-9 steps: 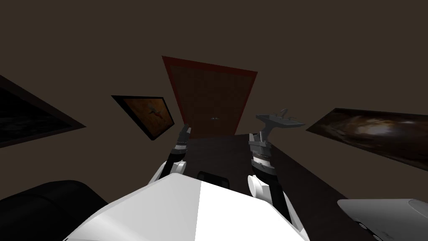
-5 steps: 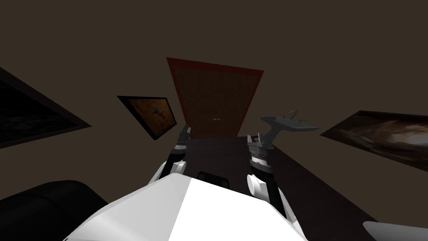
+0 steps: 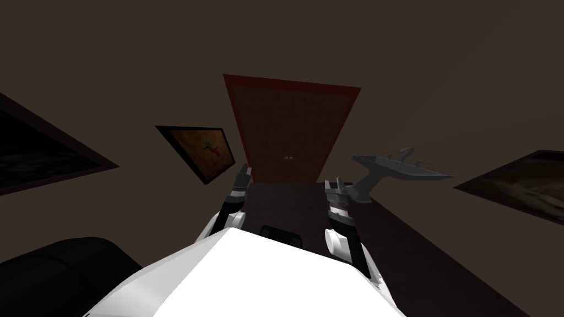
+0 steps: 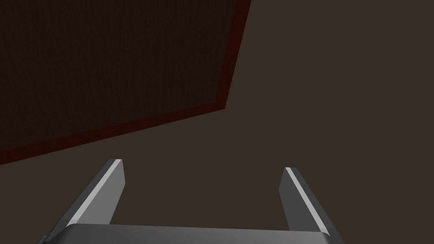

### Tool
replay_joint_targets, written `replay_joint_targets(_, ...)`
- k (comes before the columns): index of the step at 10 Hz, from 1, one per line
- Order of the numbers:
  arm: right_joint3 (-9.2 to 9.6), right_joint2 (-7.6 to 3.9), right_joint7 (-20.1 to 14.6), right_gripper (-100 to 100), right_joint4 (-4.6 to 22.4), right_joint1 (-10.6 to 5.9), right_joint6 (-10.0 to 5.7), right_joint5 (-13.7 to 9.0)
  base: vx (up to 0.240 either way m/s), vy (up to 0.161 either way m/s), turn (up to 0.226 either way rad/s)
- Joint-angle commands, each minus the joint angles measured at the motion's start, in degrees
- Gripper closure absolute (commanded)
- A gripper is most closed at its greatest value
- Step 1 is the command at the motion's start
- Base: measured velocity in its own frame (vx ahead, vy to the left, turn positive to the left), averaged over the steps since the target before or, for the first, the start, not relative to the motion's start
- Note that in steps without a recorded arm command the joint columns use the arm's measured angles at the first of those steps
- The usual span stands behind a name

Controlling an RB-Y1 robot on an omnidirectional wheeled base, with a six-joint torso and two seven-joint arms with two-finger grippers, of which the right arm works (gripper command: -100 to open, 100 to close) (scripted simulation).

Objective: Pull the door open

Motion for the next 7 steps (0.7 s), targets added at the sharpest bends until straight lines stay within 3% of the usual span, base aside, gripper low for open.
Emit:
replay_joint_targets(1, -0.59, -0.35, 0.1, -100, 2.3, -1.01, -0.39, -0.4, 0.083, 0.014, 0.108)
replay_joint_targets(7, -2.3, -1.39, 0.6, -100, 10.7, -3.84, -2.21, -1.5, 0.085, -0.003, 0.109)
